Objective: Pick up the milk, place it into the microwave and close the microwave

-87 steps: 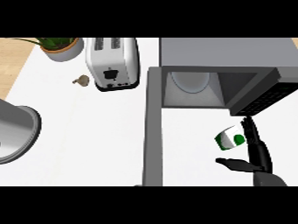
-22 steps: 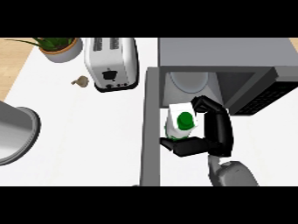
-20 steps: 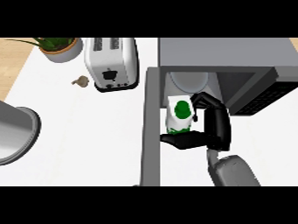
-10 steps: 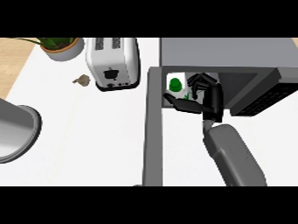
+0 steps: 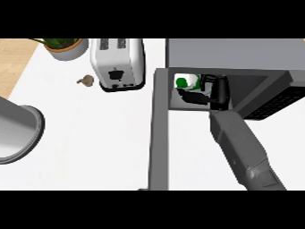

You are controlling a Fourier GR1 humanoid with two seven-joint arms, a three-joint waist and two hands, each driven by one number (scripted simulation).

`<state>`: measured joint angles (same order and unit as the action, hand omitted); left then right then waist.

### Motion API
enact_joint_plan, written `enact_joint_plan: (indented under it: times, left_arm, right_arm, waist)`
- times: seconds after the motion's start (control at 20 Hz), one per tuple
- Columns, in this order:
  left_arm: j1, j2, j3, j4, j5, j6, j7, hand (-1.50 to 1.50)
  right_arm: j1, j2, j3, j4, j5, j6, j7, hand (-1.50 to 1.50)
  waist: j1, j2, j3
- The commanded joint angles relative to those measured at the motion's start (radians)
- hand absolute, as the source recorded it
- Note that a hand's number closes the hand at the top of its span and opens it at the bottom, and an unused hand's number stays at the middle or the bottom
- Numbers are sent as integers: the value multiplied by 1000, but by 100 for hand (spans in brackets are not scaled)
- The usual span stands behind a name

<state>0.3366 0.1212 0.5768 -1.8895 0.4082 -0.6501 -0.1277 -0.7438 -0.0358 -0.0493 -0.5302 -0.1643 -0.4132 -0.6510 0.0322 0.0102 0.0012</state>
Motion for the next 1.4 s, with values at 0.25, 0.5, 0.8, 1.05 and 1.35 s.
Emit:
enact_joint_plan:
  times: [0.25,0.5,0.8,1.05,1.35]
  left_arm:
    - [-73,28,15,127,-42,-12,-43,-150]
    - [-70,32,1,100,-7,-24,-12,-150]
    - [-78,50,14,105,-7,-33,-26,-150]
    - [-111,44,-7,104,-33,-14,-18,-150]
    - [-119,48,-20,114,-30,-36,-25,-150]
  right_arm:
    - [-198,-47,-62,248,45,-78,-108,150]
    - [-254,-49,1,327,148,-262,-118,150]
    - [-305,-72,27,400,211,-436,-90,150]
    - [-344,-99,-5,425,195,-468,-36,150]
    - [-291,-145,-36,437,178,-457,-57,150]
  waist:
    - [11,6,-1]
    - [26,10,-1]
    - [52,19,0]
    - [59,27,1]
    - [71,37,2]
